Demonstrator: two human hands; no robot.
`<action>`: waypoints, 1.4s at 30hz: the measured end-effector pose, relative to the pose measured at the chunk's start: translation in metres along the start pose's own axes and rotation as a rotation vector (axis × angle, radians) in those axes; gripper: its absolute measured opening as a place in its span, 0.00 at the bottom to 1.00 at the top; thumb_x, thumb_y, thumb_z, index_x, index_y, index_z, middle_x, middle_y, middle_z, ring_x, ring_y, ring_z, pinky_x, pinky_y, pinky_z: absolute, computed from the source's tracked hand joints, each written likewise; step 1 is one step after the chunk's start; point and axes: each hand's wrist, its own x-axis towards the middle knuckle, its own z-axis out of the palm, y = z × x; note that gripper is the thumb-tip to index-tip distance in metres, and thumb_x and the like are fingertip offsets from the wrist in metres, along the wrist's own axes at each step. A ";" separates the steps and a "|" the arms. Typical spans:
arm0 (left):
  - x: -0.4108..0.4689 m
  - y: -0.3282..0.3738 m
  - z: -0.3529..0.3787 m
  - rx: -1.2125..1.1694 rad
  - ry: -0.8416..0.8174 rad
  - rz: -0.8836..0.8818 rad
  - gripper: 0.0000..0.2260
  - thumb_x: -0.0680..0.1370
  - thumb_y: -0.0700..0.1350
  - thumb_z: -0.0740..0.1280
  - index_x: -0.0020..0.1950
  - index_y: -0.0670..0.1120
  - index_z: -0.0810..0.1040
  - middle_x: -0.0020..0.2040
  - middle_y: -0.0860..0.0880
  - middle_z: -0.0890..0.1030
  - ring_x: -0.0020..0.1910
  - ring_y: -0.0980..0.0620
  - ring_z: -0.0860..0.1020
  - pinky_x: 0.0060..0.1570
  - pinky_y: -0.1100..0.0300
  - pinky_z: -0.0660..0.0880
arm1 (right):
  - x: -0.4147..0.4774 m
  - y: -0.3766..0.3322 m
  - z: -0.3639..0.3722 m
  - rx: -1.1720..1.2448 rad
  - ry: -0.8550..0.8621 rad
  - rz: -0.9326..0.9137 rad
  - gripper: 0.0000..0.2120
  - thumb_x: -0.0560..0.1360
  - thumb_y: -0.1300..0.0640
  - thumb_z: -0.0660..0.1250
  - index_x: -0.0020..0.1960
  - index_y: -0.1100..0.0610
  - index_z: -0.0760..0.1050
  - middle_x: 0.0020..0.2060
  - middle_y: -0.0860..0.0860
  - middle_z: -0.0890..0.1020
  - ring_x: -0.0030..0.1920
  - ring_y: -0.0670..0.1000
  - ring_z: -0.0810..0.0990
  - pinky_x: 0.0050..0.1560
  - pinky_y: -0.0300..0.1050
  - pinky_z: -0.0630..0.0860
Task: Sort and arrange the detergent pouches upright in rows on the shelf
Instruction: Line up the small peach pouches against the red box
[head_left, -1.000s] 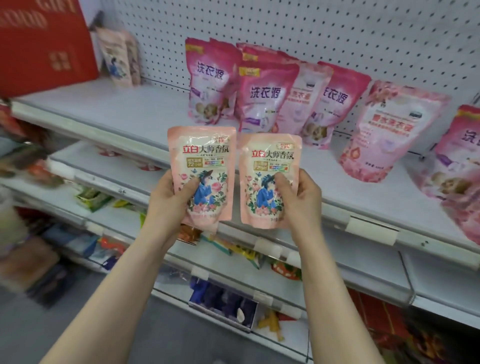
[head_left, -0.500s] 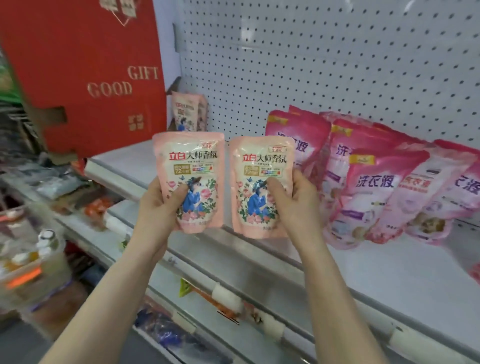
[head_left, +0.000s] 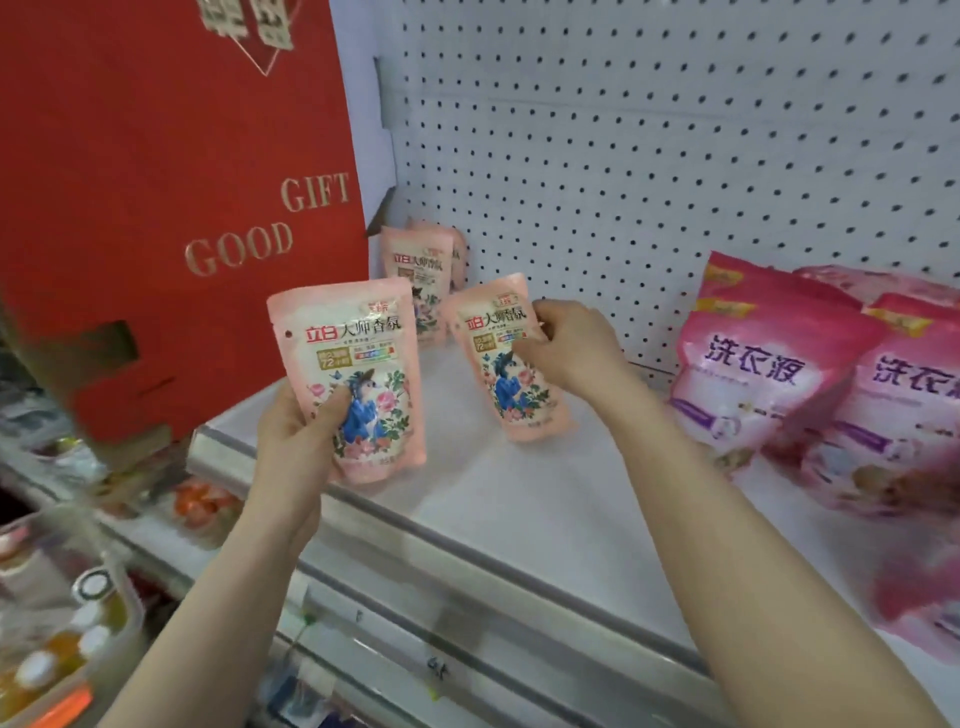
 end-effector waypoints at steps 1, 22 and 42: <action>0.011 0.000 -0.006 0.004 -0.008 -0.008 0.11 0.79 0.40 0.64 0.61 0.45 0.75 0.53 0.49 0.84 0.49 0.51 0.84 0.44 0.53 0.80 | 0.017 -0.006 0.008 0.007 -0.007 0.023 0.06 0.73 0.55 0.68 0.49 0.50 0.80 0.46 0.51 0.85 0.48 0.55 0.82 0.44 0.45 0.75; 0.123 -0.017 -0.027 0.030 -0.121 -0.082 0.12 0.78 0.37 0.64 0.61 0.45 0.76 0.51 0.49 0.85 0.46 0.52 0.84 0.38 0.59 0.82 | 0.149 -0.035 0.139 0.219 0.213 -0.054 0.07 0.72 0.54 0.73 0.42 0.58 0.82 0.34 0.53 0.84 0.35 0.57 0.83 0.40 0.55 0.80; 0.139 -0.036 -0.018 0.701 -0.129 0.317 0.32 0.71 0.42 0.75 0.71 0.49 0.65 0.67 0.48 0.69 0.63 0.50 0.73 0.61 0.49 0.73 | 0.122 -0.074 0.093 0.038 0.278 -0.285 0.05 0.76 0.52 0.69 0.47 0.52 0.83 0.36 0.49 0.84 0.40 0.55 0.80 0.46 0.51 0.77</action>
